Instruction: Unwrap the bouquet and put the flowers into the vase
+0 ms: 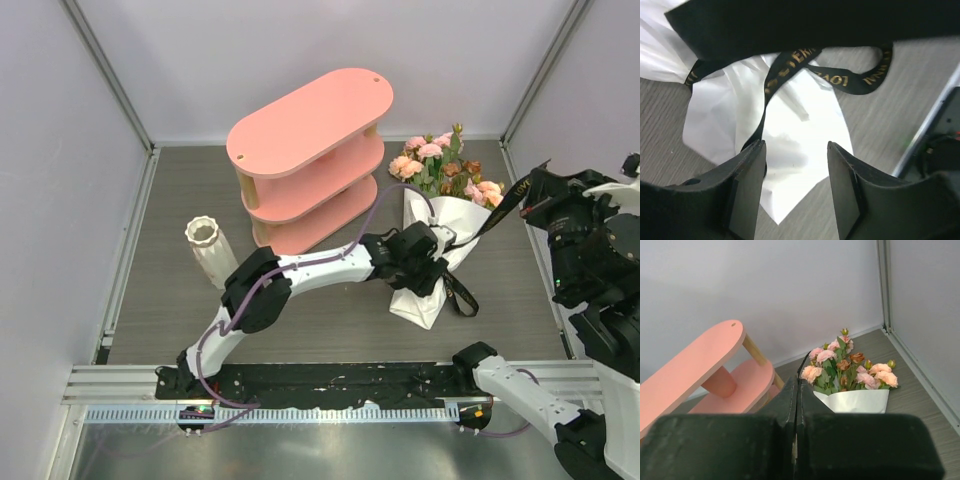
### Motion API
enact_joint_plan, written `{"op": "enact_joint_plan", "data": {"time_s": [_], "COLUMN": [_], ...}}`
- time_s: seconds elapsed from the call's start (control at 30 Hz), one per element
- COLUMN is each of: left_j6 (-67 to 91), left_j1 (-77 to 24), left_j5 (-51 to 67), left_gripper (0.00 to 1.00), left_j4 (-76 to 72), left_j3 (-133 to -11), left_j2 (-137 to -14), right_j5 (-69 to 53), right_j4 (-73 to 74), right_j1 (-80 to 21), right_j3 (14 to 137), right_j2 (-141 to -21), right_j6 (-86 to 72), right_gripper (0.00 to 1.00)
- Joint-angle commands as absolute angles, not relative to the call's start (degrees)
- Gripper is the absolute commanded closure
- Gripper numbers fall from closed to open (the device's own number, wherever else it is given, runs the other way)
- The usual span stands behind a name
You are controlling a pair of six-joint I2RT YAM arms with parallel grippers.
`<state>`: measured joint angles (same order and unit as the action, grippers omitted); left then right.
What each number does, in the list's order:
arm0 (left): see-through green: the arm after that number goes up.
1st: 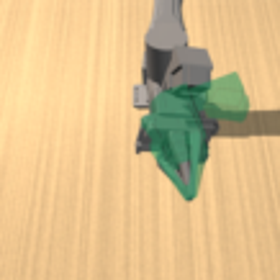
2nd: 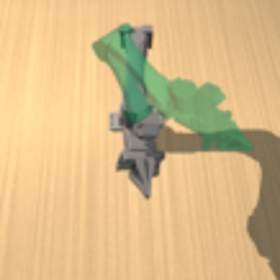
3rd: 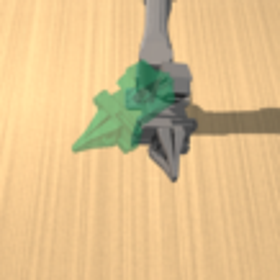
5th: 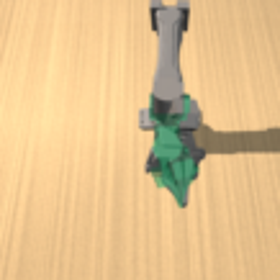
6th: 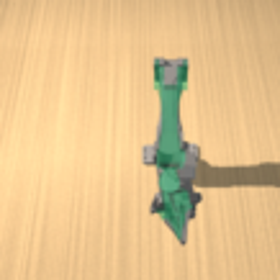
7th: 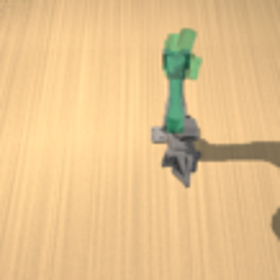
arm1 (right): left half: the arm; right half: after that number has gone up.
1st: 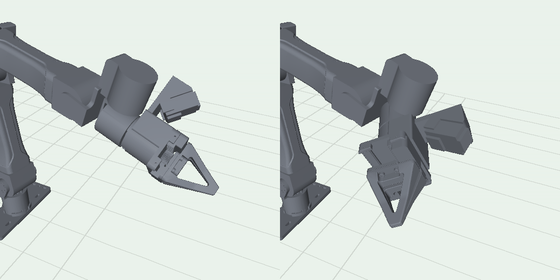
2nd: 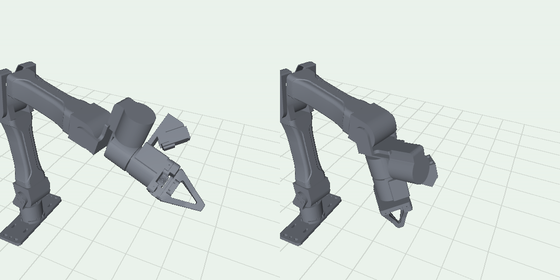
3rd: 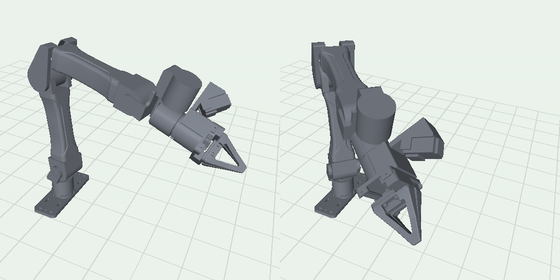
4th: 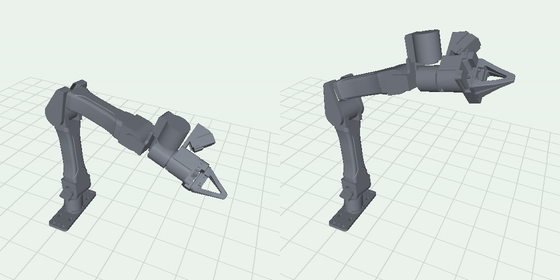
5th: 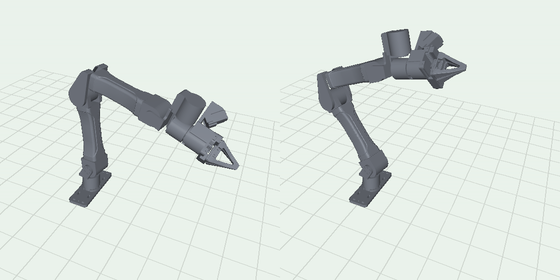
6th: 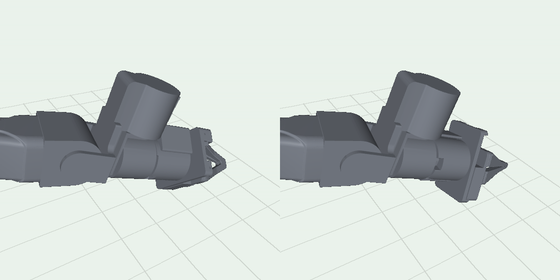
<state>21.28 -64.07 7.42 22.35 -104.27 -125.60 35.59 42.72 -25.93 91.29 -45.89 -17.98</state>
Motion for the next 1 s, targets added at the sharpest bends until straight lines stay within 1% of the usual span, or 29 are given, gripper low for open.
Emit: {"op": "enact_joint_plan", "data": {"time_s": [0.0,0.13,0.23,0.33,0.37,0.47,0.53,0.67,0.83,0.87,0.97], "left_j6": [16.62,16.26,16.61,16.00,15.65,15.56,15.82,15.74,14.68,14.42,13.45], "left_j1": [-63.63,-63.63,-63.90,-64.33,-64.34,-64.42,-64.42,-64.42,-64.42,-64.42,-64.42], "left_j5": [1.23,0.44,0.44,-2.11,-2.02,-1.93,-1.50,1.74,3.68,4.74,3.61], "left_gripper": [0.43,0.44,0.49,0.50,0.47,0.42,0.42,0.39,0.40,0.42,0.41], "left_j4": [24.52,25.40,26.19,26.19,25.84,28.55,30.66,30.59,30.85,31.63,32.87], "left_j3": [-109.07,-110.92,-111.62,-111.80,-112.06,-116.09,-120.40,-120.77,-121.37,-122.60,-124.19], "left_j2": [-127.79,-129.20,-130.17,-129.29,-128.77,-128.93,-129.99,-129.99,-132.53,-133.15,-135.08], "right_j5": [38.85,38.24,38.23,37.01,36.57,36.83,37.18,37.88,38.58,38.76,38.15], "right_j4": [42.71,42.71,42.01,42.01,42.01,42.19,42.36,43.07,43.33,43.42,43.24], "right_j1": [-26.19,-26.19,-26.19,-26.19,-26.19,-26.28,-26.19,-26.19,-26.19,-26.19,-26.19], "right_j3": [92.99,91.67,90.88,90.27,90.18,89.21,88.86,88.51,88.42,88.59,89.12], "right_j2": [-44.91,-43.59,-43.24,-43.16,-43.24,-42.72,-42.19,-41.49,-41.66,-41.83,-42.01], "right_j6": [-14.94,-14.68,-14.41,-14.33,-14.33,-14.59,-14.85,-15.29,-14.68,-14.68,-14.68], "right_gripper": [0.99,0.99,0.99,0.99,0.99,0.99,0.99,0.99,0.99,0.99,0.99]}}
